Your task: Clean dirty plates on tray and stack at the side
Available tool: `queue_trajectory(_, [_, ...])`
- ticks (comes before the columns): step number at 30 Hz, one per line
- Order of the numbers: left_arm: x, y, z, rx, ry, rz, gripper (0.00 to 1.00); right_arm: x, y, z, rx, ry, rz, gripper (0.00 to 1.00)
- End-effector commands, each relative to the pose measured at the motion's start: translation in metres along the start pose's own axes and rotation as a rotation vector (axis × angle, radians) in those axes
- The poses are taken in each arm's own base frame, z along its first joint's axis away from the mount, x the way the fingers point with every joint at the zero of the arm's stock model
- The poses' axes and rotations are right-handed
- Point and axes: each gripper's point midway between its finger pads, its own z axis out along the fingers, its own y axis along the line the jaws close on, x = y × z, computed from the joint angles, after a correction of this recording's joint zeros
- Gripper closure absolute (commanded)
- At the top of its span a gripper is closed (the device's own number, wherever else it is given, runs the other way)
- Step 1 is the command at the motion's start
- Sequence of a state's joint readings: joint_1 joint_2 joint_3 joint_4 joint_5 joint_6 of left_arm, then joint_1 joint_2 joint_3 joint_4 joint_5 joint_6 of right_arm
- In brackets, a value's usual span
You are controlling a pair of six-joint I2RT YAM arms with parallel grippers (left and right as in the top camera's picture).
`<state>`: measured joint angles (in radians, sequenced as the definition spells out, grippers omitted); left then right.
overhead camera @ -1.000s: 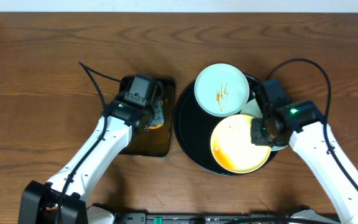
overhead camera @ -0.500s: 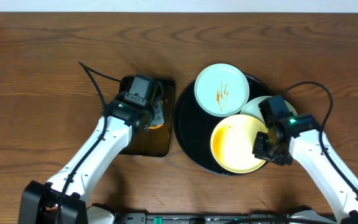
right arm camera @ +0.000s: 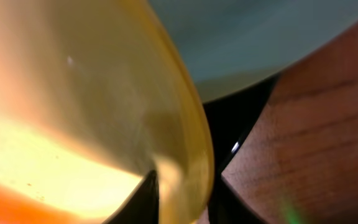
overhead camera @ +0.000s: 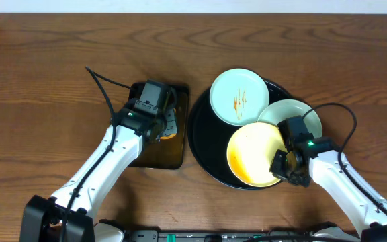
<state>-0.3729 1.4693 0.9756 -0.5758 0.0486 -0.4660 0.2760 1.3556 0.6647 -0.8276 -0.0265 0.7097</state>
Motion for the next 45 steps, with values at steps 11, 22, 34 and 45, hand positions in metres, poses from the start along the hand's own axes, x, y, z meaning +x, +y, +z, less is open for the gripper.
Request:
queue_trajectory(11, [-0.003,0.002,-0.005,-0.004,-0.021,0.014,0.92,-0.012,0.022,-0.006,-0.117,-0.039,-0.06,0.99])
queue_trajectory(22, [-0.002,0.003,-0.005,-0.006,-0.018,0.014,0.92,-0.02,0.015,-0.084,-0.007,-0.018,-0.138,0.99])
queue_trajectory(34, [-0.002,0.003,-0.005,-0.006,-0.018,0.014,0.92,-0.001,0.0,-0.097,0.051,0.071,-0.175,0.99])
queue_trajectory(45, [-0.002,0.003,-0.005,-0.006,-0.017,0.014,0.92,-0.019,-0.012,-0.098,0.139,-0.015,-0.197,0.99])
